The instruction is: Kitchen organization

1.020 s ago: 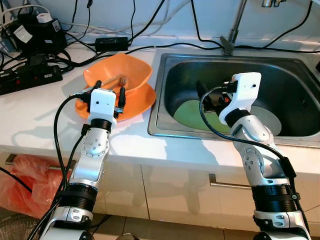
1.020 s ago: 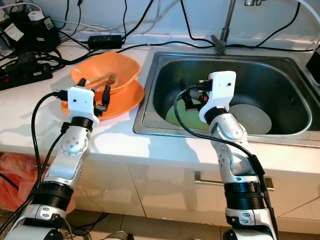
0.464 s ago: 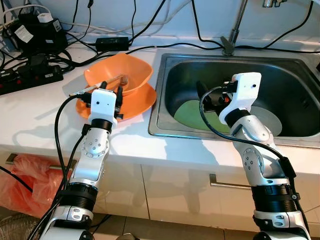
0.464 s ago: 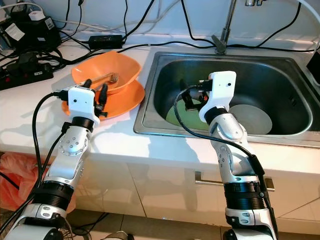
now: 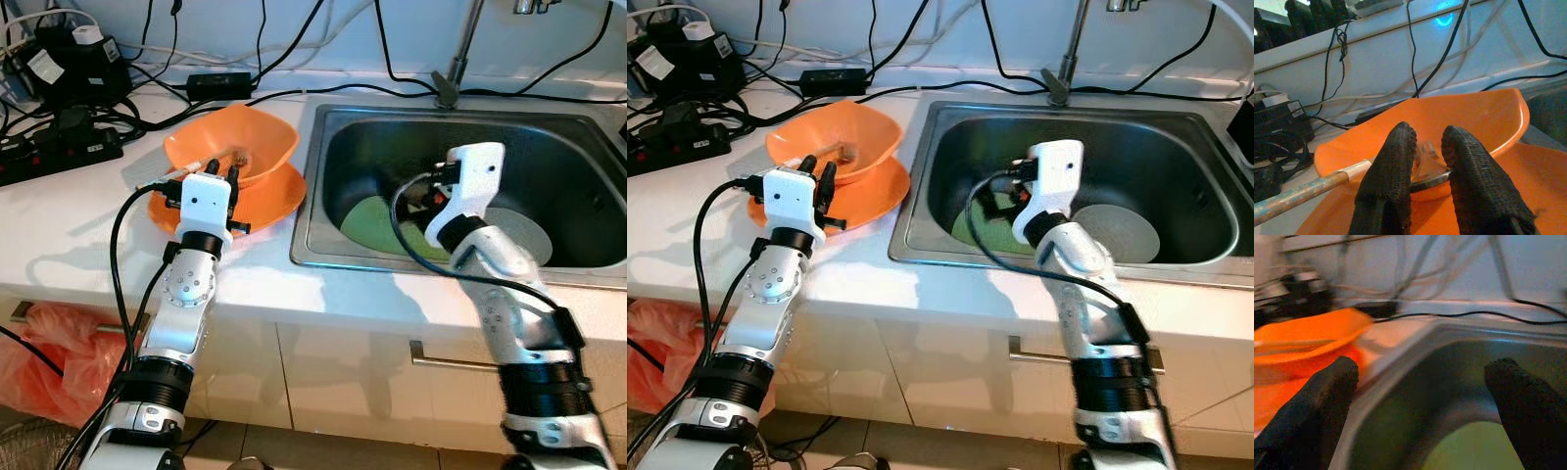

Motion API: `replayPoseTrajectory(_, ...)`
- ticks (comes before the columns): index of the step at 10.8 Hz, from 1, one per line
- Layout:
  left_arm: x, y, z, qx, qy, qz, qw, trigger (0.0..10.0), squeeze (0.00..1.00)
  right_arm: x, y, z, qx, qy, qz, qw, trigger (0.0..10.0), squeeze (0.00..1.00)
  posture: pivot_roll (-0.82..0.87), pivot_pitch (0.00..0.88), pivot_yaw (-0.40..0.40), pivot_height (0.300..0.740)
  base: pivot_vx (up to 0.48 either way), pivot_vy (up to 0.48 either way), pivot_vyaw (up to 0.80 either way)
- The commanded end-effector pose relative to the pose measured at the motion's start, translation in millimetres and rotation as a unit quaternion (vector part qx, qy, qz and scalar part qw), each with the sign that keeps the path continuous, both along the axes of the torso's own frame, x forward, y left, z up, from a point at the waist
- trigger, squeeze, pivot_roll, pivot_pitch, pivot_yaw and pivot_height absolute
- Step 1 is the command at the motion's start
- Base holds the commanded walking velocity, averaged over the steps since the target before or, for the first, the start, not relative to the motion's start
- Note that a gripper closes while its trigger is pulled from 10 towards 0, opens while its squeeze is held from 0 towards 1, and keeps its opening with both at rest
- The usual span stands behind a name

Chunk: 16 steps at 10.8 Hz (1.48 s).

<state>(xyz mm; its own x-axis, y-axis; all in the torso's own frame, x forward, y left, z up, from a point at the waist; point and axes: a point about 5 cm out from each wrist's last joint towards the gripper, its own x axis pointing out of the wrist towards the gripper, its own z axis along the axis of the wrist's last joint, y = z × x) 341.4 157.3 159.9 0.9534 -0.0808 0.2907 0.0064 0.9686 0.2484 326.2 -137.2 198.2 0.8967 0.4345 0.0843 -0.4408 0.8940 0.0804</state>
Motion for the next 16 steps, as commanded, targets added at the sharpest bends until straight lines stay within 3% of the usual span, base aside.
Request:
replayPoseTrajectory(1, 1.8, 1.2, 1.7, -0.004, -0.002, -0.002, 1.000, 0.0, 0.00, -7.1, 3.7, -2.3, -0.002, 0.012, 0.041, 0.999, 10.0, 0.00, 0.06, 0.041, 0.045, 0.740, 0.000, 0.000, 0.00)
replayPoseTrajectory(5, 2.0, 0.7, 2.4, -0.004, -0.003, -0.005, 1.000, 0.0, 0.00, -27.1, 6.6, -12.6, -0.033, 0.041, 0.131, 0.990, 10.0, 0.00, 0.06, 0.040, 0.046, 0.740, 0.000, 0.000, 0.00)
replayPoseTrajectory(7, 2.0, 2.6, 5.0, -0.002, -0.006, -0.006, 1.000, 0.0, 0.00, -39.9, 3.8, -22.7, -0.052, 0.080, 0.179, 0.979, 10.0, 0.00, 0.06, 0.041, 0.047, 0.740, 0.000, 0.000, 0.00)
replayPoseTrajectory(14, 3.1, -11.0, 25.6, -0.011, -0.032, -0.047, 0.998, 0.0, 0.00, -45.5, 0.7, -25.8, -0.055, 0.096, 0.185, 0.976, 10.0, 0.00, 0.07, 0.046, 0.051, 0.740, 0.000, 0.000, 0.00)
replayPoseTrajectory(16, 4.7, -11.8, 36.6, -0.036, -0.035, -0.056, 0.997, 0.0, 0.00, -44.1, 0.3, -25.2, -0.057, 0.093, 0.179, 0.978, 10.0, 0.00, 0.07, 0.046, 0.051, 0.740, 0.000, 0.000, 0.00)
